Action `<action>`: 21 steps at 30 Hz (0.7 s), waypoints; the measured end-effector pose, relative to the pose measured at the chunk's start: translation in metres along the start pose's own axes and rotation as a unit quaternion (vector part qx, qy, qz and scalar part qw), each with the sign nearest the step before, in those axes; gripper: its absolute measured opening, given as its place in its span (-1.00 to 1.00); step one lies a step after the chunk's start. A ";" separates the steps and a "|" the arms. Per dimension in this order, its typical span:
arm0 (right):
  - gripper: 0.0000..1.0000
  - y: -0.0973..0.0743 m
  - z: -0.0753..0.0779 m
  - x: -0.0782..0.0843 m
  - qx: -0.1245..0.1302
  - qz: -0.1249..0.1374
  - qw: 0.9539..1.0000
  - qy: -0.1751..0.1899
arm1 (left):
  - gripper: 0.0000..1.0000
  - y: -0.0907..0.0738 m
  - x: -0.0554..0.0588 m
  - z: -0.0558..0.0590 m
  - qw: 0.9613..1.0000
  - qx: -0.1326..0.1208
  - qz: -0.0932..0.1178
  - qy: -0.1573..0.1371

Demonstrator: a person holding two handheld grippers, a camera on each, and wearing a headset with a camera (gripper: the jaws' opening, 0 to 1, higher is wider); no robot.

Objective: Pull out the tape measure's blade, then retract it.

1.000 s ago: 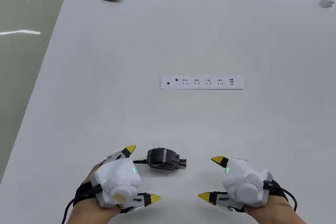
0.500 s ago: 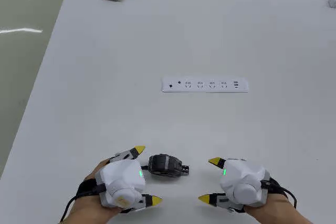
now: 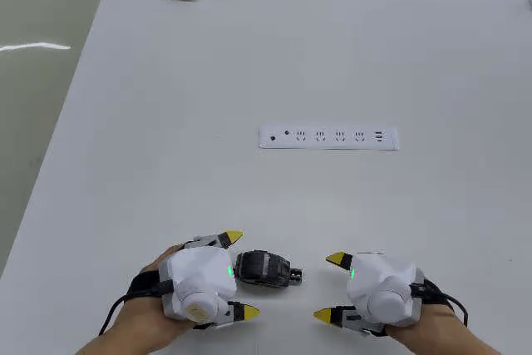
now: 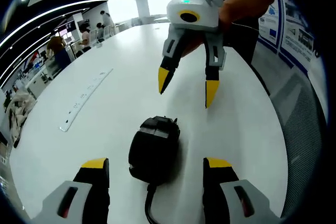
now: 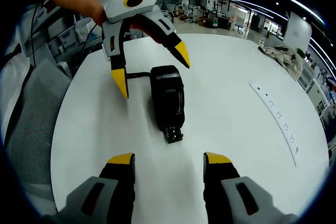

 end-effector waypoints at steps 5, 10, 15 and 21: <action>0.05 0.006 0.003 0.002 -0.005 -0.003 1.000 0.000 | 0.38 0.005 -0.001 -0.003 1.000 0.012 -0.004 0.012; 0.03 0.014 0.006 0.002 -0.011 -0.005 1.000 -0.003 | 0.35 0.009 -0.002 -0.006 0.999 0.025 -0.004 0.020; 0.02 0.019 0.008 0.000 -0.019 -0.001 1.000 -0.003 | 0.25 0.012 -0.006 -0.007 0.999 0.036 -0.004 0.037; 0.01 0.025 0.009 -0.001 -0.028 0.000 1.000 -0.004 | 0.16 0.015 -0.011 -0.010 0.998 0.044 -0.003 0.047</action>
Point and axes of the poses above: the centre of the closed fingertips' face, and the gripper's own axes: y roughly forward along the fingers, z roughly to its right, x roughly out of its underside, the point moved 10 cm from there along -y, roughly backward along the fingers, and after that the axes turned 4 degrees about -y, right-handed, at the moved point
